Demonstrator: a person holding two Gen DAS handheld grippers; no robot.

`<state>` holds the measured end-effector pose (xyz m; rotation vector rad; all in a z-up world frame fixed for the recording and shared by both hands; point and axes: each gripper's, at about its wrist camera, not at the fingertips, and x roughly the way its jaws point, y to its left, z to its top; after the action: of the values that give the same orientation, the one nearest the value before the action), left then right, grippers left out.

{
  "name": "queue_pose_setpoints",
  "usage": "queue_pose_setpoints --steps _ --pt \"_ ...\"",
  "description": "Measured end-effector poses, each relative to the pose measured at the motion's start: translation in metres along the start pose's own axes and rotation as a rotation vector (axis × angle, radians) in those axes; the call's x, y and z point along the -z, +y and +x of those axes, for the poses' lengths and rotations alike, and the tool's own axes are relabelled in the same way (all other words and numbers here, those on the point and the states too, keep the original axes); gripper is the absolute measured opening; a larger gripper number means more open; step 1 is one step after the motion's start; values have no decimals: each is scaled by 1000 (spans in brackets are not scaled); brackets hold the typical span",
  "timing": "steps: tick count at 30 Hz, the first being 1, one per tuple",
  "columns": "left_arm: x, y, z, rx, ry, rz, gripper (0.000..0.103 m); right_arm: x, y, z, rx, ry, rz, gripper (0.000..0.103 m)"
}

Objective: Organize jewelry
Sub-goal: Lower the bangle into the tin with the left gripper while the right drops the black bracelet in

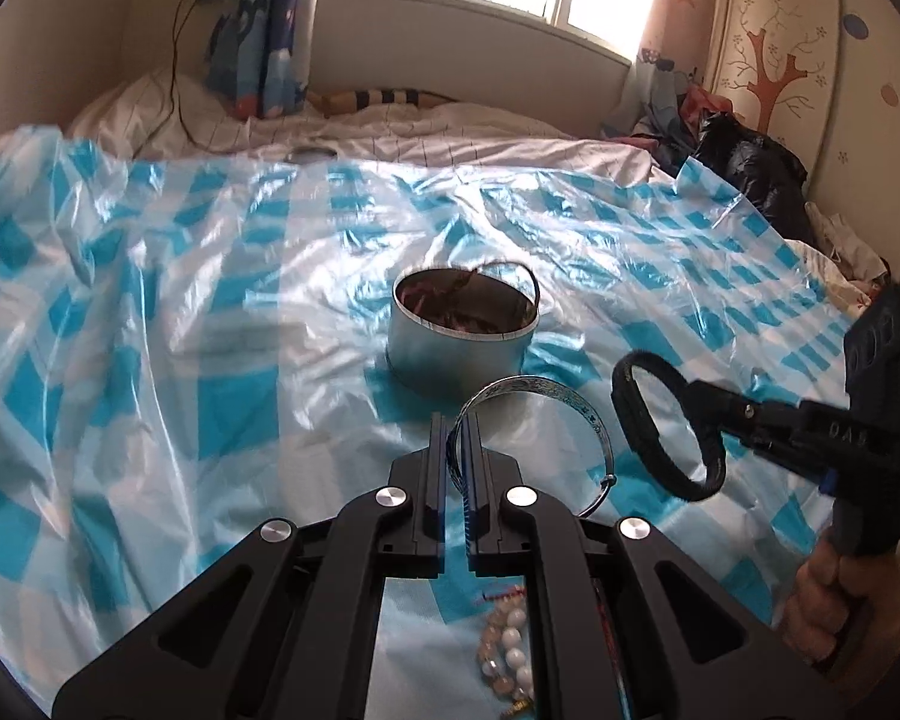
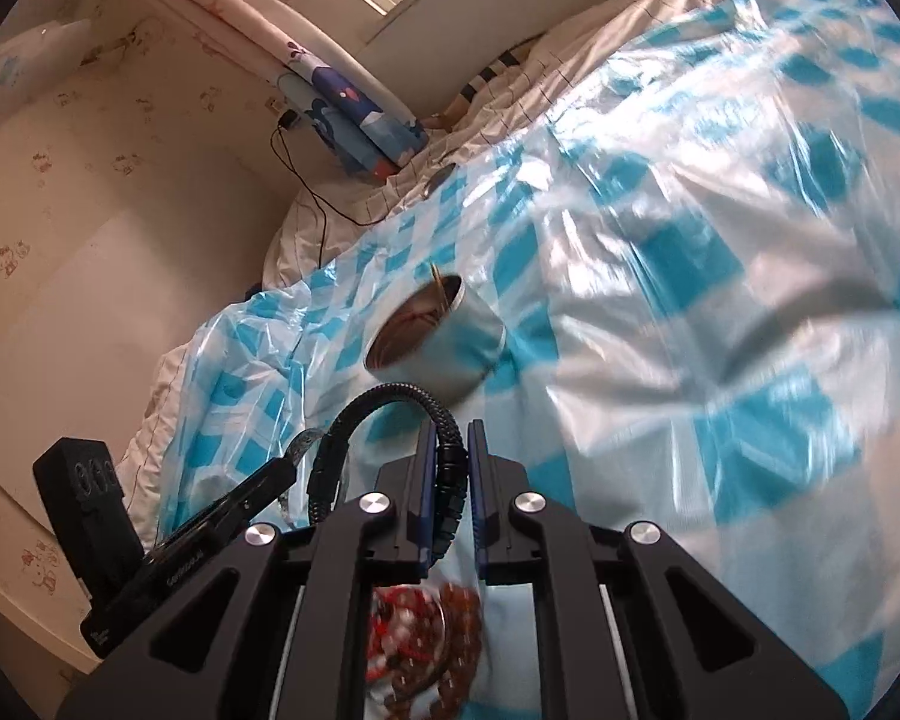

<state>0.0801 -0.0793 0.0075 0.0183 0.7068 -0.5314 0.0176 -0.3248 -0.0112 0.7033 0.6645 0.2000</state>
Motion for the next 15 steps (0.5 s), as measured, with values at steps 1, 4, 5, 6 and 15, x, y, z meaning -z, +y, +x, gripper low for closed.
queue_pose_setpoints --steps 1,4,5,6,15 --pt "-2 2 1 -1 -3 -2 4 -6 2 3 8 -1 -14 11" --pt "-12 5 5 -3 -9 -3 4 -22 2 11 26 -6 -26 11" --pt "-15 5 7 -3 -13 -3 4 -27 0 14 29 -10 -26 11" --pt "-18 6 8 0 -17 -3 4 -31 -1 15 30 -12 -24 11" --pt "-69 8 48 32 -49 -7 4 -82 -17 25 98 -91 -16 11"
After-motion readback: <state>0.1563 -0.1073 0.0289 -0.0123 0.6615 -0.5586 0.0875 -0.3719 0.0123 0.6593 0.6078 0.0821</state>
